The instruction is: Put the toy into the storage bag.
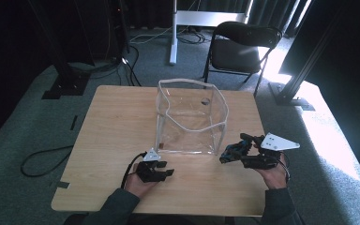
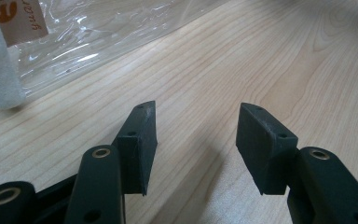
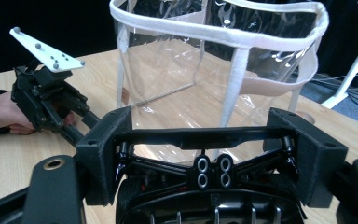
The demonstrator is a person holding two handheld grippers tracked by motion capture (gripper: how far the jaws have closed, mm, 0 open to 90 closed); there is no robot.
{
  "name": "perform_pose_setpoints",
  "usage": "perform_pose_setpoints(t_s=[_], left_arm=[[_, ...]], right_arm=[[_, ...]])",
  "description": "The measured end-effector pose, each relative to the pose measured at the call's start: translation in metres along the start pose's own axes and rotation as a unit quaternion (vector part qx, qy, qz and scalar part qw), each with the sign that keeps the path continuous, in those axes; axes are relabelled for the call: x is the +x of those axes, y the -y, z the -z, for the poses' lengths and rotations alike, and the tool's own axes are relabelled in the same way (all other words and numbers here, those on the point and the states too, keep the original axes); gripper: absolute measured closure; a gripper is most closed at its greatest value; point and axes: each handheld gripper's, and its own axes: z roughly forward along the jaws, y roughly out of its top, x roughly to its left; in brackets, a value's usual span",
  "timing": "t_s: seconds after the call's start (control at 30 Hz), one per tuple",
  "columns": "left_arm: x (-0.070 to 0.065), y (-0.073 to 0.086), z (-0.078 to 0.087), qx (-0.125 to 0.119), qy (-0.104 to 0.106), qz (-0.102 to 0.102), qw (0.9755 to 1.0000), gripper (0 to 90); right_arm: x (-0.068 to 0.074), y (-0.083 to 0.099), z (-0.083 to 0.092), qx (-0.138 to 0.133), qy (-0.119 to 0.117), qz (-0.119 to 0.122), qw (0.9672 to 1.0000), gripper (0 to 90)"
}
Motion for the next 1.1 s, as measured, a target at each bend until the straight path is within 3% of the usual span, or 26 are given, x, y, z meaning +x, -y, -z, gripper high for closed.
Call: perform_pose_setpoints(t_s=[0.4, 1.1], left_arm=[[0.000, 0.000, 0.000, 0.000, 0.000, 0.000, 1.0000, 48.4], [0.000, 0.000, 0.000, -0.002, 0.003, 0.006, 1.0000, 48.4]], right_arm=[[-0.009, -0.017, 0.000, 0.003, 0.007, 0.012, 0.9999, 24.6], [-0.027, -0.031, -0.005, 0.013, 0.034, 0.006, 0.9993, 24.6]])
